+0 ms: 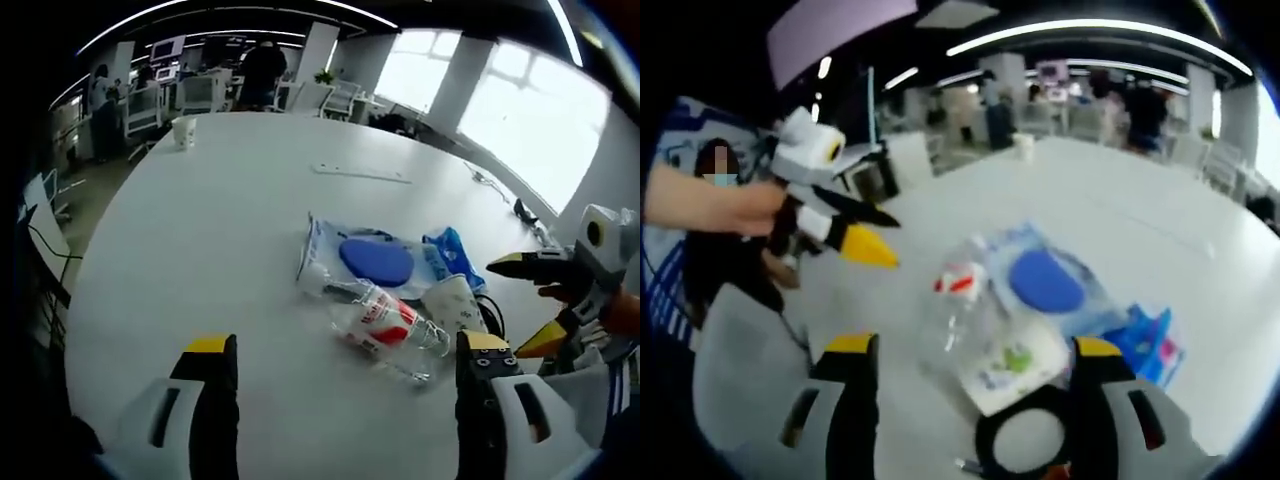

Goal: Arrange the tabletop items into an orderly group along one side of the table until the central work area is clear of visible clutter.

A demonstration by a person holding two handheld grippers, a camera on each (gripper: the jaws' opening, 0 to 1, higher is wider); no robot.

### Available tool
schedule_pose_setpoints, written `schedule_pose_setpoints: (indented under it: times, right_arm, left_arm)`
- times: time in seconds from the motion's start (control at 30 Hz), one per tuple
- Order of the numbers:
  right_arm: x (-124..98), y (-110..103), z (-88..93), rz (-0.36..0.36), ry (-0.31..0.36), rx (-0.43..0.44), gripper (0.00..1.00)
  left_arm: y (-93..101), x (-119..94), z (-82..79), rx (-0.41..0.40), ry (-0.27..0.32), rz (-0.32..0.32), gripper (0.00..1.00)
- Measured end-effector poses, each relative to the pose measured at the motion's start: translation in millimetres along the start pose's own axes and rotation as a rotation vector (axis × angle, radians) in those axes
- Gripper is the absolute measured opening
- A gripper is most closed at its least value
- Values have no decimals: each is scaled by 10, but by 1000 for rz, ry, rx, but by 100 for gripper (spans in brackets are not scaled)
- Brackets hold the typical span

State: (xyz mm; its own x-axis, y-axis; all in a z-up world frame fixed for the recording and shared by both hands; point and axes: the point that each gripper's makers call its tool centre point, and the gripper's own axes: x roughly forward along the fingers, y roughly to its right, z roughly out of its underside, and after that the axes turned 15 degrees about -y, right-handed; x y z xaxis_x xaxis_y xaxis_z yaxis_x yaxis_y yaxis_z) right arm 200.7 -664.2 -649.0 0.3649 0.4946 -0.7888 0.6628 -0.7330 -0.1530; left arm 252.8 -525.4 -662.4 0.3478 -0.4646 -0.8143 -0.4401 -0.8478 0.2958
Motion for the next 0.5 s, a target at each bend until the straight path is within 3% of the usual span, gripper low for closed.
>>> schedule_pose_setpoints:
  times: [0.2,0.5]
  right_arm:
    - [101,-74,-82,-19,-4,-22,74]
    - [289,-210,-254,-48,2,-45,73]
  left_arm:
    - [-57,39,-4,-71,-12,-4,86]
    - [30,114,-77,-90,-27,5,86]
